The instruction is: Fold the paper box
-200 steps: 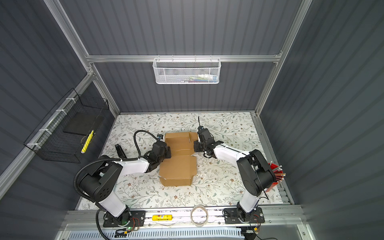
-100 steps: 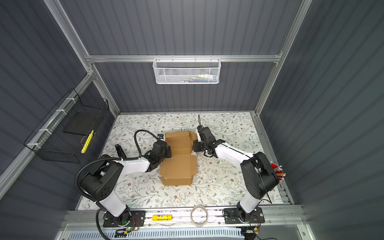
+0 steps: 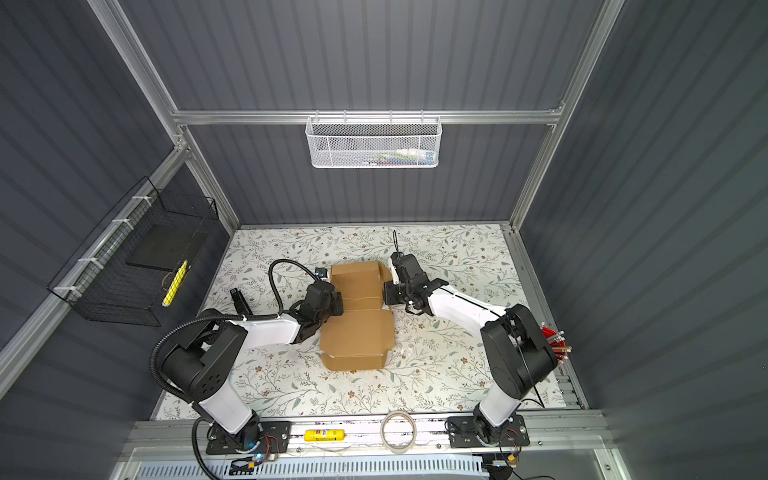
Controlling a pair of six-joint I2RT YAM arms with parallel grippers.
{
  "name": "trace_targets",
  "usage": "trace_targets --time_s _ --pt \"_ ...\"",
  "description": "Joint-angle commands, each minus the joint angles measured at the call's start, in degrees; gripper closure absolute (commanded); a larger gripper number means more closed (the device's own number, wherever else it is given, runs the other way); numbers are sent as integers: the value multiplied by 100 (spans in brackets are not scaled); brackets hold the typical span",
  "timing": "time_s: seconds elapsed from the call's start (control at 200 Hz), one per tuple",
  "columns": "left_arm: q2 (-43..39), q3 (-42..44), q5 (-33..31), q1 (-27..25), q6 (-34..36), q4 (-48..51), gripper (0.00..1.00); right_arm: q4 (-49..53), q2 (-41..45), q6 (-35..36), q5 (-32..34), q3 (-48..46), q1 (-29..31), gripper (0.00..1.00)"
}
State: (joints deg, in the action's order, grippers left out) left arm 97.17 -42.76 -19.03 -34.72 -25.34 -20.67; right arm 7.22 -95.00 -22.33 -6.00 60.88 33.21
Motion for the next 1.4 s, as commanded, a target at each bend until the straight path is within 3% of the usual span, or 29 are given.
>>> trace_targets --time_s 0.0,0.921,1.396 --pt "218 -22 110 -8 -23 200 100 -248 -120 -156 -15 -71 79 82" --pt "233 435 35 -8 -34 -219 100 -722 -187 -354 515 -705 479 83" --pt "232 419 22 -6 3 -189 100 -580 -128 -279 573 -552 476 73"
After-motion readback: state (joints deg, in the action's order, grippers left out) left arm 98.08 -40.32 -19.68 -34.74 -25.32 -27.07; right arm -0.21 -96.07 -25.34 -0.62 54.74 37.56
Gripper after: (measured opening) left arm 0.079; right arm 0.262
